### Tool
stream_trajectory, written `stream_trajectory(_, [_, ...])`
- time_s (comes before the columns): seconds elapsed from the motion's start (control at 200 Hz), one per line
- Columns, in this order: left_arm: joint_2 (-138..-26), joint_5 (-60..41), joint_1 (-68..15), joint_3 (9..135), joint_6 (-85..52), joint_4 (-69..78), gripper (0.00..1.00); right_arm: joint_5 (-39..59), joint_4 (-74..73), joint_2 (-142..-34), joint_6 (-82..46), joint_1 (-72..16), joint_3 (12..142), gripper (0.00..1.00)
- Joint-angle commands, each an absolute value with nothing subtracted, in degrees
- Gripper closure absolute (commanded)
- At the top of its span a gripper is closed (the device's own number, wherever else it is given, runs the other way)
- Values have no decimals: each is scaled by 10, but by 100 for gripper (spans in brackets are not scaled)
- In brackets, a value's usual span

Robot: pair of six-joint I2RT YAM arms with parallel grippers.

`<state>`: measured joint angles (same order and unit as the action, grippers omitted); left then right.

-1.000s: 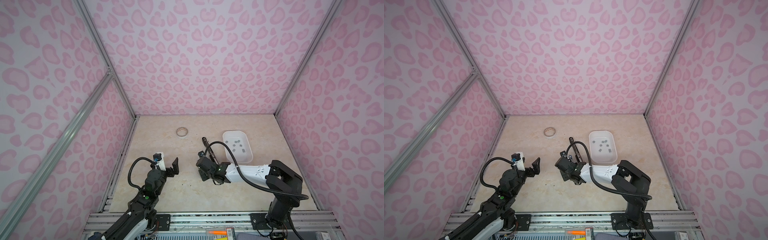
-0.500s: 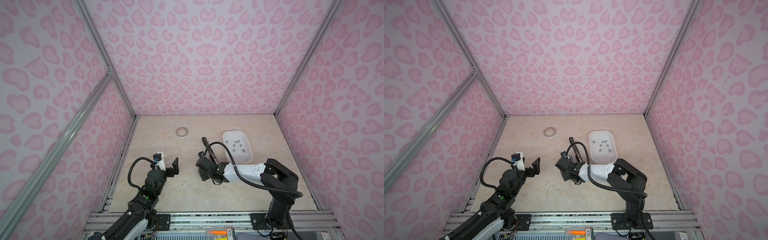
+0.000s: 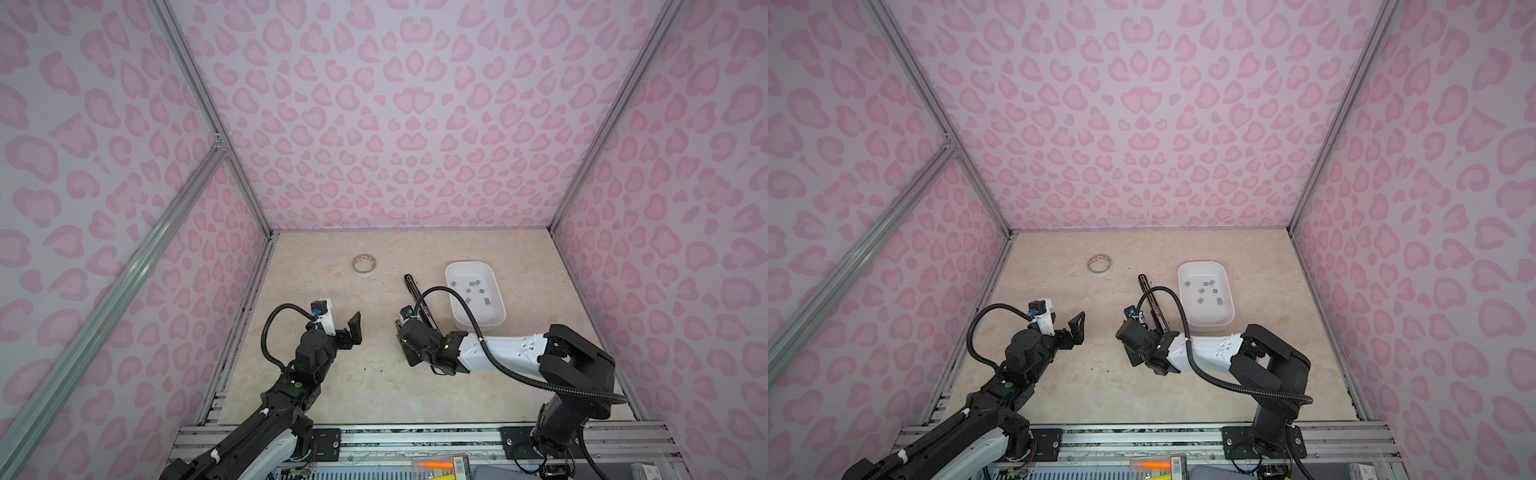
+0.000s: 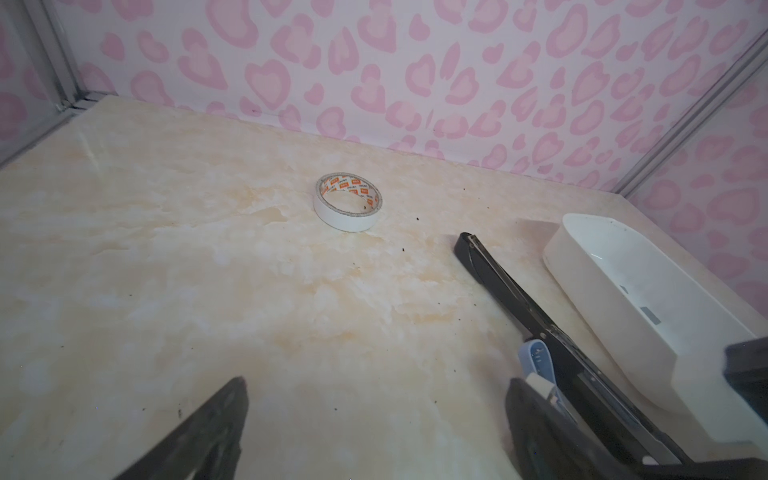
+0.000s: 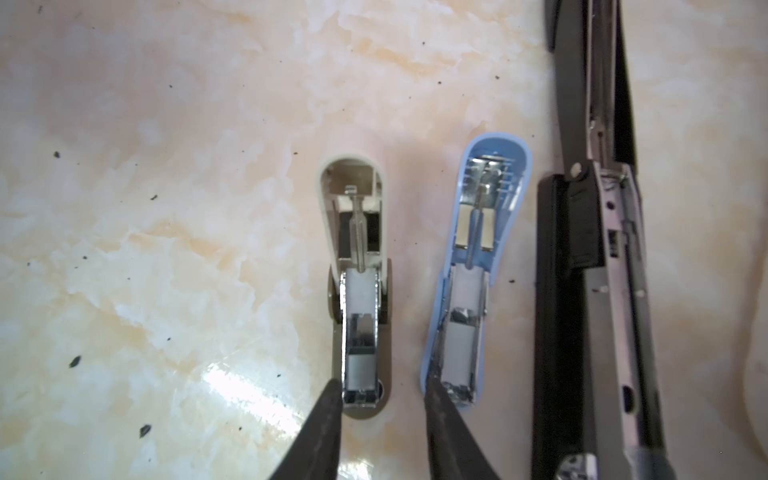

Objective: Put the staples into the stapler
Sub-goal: 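Open the right gripper to release the strip in the white stapler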

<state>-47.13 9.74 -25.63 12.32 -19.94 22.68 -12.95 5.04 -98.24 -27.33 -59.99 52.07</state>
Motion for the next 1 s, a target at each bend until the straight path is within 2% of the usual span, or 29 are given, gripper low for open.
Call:
stream_trajectory(0.0, [-509, 36, -257, 155, -225, 249, 3, -123, -39, -982, -270, -606, 489, 61])
stream_trajectory(0.155, [-564, -12, -257, 181, -227, 259, 3, -111, -81, -995, -261, -612, 471, 57])
stream_trajectory(0.58, [-600, -17, -258, 188, -214, 267, 3, -125, -81, -1038, -253, -613, 471, 52])
stream_trajectory(0.68, [-604, -8, -258, 188, -211, 268, 3, -131, -81, -1041, -250, -615, 470, 56])
stream_trajectory(0.825, [-615, 0, -258, 194, -208, 264, 3, -135, -91, -1049, -239, -621, 462, 71])
stream_trajectory(0.995, [-625, 66, -246, 201, -227, 240, 3, -120, -115, -1059, -221, -632, 457, 74])
